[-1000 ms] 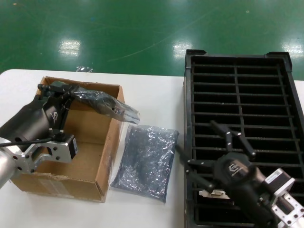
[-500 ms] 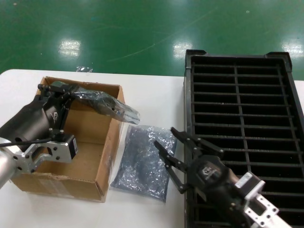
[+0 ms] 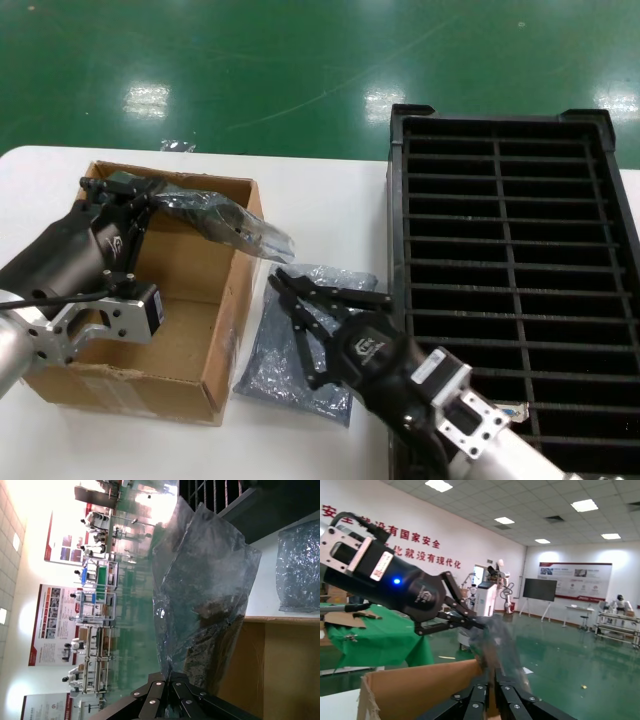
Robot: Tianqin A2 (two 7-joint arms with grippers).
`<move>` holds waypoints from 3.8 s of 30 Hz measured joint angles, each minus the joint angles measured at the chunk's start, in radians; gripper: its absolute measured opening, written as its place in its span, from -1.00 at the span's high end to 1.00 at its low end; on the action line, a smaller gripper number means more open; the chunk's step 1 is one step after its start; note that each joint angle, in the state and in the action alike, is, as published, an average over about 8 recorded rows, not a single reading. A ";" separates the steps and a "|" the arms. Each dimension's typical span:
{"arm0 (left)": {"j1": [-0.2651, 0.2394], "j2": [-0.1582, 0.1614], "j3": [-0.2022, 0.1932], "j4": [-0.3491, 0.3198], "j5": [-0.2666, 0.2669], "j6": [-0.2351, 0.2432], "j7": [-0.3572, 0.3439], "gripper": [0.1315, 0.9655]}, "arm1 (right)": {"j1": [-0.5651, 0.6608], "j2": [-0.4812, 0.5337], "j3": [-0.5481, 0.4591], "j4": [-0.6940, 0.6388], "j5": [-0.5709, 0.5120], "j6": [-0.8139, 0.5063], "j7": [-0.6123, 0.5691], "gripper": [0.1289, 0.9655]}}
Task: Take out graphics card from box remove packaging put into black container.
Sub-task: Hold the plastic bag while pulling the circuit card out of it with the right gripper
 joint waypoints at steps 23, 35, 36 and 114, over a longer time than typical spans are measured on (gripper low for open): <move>0.000 0.000 0.000 0.000 0.000 0.000 0.000 0.98 | 0.139 -0.052 0.030 -0.154 0.020 -0.008 -0.075 0.99; 0.000 0.000 0.000 0.000 0.000 0.000 0.000 0.98 | 0.140 -0.054 0.030 -0.154 0.023 -0.017 -0.077 0.99; 0.000 0.000 0.000 0.000 0.000 0.000 0.000 0.98 | 0.137 -0.054 0.027 -0.152 0.022 -0.017 -0.076 0.99; 0.000 0.000 0.000 0.000 0.000 0.000 0.000 0.98 | 0.412 -0.083 -0.135 -0.542 0.118 -0.037 -0.338 0.99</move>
